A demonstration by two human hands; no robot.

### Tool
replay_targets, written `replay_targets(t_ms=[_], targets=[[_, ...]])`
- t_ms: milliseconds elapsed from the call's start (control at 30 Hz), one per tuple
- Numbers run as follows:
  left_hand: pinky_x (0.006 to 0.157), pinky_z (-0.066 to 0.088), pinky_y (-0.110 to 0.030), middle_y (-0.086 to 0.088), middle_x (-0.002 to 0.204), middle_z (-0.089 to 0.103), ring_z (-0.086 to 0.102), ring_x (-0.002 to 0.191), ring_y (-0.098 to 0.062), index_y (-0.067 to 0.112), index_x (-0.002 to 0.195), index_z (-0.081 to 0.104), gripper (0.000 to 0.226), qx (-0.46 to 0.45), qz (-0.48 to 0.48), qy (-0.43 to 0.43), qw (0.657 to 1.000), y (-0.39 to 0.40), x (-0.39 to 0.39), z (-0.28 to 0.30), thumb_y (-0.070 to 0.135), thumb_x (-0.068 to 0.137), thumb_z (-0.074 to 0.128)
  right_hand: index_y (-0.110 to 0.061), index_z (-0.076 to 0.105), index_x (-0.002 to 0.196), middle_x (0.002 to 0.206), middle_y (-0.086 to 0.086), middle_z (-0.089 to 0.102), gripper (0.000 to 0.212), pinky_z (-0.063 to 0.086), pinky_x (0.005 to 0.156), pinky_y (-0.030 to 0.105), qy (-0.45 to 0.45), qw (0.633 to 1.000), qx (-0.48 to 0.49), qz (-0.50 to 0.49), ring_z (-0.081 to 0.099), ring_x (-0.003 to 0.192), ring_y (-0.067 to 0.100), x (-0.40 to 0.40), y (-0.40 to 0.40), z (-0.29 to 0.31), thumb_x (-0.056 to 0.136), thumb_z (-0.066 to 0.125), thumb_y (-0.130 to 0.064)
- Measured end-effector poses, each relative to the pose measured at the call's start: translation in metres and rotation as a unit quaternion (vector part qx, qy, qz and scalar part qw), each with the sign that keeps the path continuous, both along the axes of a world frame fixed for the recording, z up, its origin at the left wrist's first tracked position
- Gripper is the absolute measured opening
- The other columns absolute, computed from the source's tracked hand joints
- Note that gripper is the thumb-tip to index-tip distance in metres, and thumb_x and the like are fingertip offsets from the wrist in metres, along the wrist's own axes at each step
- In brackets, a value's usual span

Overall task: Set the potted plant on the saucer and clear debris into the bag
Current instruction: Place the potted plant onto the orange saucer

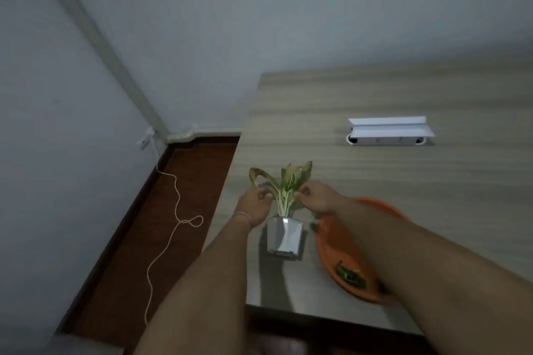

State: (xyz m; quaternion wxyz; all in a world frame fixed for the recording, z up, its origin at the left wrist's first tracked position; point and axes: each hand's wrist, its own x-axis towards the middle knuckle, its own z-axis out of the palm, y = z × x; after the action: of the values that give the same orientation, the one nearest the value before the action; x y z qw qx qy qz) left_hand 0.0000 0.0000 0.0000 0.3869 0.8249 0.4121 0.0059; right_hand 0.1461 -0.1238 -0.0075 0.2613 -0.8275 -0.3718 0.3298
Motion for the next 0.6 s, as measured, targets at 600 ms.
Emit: replay_targets(t_ms=[600], targets=[[0.073, 0.057, -0.030, -0.009, 0.102, 0.074, 0.070, 0.090, -0.022, 0.013, 0.110, 0.066, 0.031, -0.232, 0.150, -0.087, 0.957, -0.044, -0.042, -0.090, 0.008, 0.080, 0.060, -0.026, 0.038, 0.123, 0.119, 0.006, 0.058, 0.069, 0.056, 0.084, 0.046, 0.064, 0.986, 0.018, -0.151, 0.062, 0.102, 0.028, -0.072, -0.014, -0.097, 0.068, 0.067, -0.057]])
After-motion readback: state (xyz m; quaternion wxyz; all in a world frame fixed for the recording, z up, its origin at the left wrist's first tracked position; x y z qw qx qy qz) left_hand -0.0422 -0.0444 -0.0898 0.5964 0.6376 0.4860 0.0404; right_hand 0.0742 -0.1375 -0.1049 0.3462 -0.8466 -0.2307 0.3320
